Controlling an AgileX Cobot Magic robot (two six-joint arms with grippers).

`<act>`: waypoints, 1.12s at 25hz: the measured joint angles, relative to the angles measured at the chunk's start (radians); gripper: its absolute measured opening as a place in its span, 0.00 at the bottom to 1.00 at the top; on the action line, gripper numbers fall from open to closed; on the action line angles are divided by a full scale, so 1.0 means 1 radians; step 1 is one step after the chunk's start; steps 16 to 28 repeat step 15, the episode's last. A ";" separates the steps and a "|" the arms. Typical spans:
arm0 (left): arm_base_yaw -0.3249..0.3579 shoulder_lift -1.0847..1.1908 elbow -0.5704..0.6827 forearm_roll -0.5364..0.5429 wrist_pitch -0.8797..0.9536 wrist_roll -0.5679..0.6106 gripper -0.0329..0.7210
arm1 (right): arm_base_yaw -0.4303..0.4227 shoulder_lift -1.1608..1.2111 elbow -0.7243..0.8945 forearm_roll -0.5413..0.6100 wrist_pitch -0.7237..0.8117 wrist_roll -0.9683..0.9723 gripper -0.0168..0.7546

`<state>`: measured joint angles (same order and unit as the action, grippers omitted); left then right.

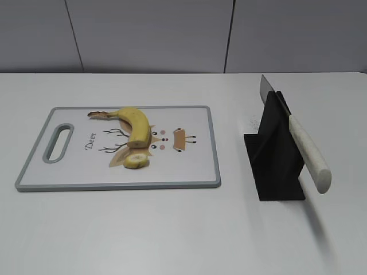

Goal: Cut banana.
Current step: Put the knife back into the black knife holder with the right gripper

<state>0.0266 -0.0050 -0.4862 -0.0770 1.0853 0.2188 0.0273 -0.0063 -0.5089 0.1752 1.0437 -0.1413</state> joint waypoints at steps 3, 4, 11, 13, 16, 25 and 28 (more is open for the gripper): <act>0.000 0.000 0.000 0.000 0.000 0.000 0.83 | 0.000 0.000 0.000 0.000 0.000 0.000 0.78; 0.000 0.000 0.000 0.000 0.000 0.000 0.83 | 0.000 0.000 0.000 0.000 0.000 0.000 0.78; 0.000 0.000 0.000 0.000 0.000 0.000 0.83 | 0.000 0.000 0.000 0.001 0.000 0.001 0.78; 0.000 0.000 0.000 0.000 0.000 0.000 0.83 | 0.000 0.000 0.000 0.001 0.000 0.001 0.78; 0.000 0.000 0.000 0.000 0.000 0.000 0.83 | 0.000 0.000 0.000 0.001 0.000 0.001 0.78; 0.000 0.000 0.000 0.000 0.000 0.000 0.83 | 0.000 0.000 0.000 0.001 0.000 0.001 0.78; 0.000 0.000 0.000 0.000 0.000 0.000 0.83 | 0.000 0.000 0.000 0.001 0.000 0.001 0.78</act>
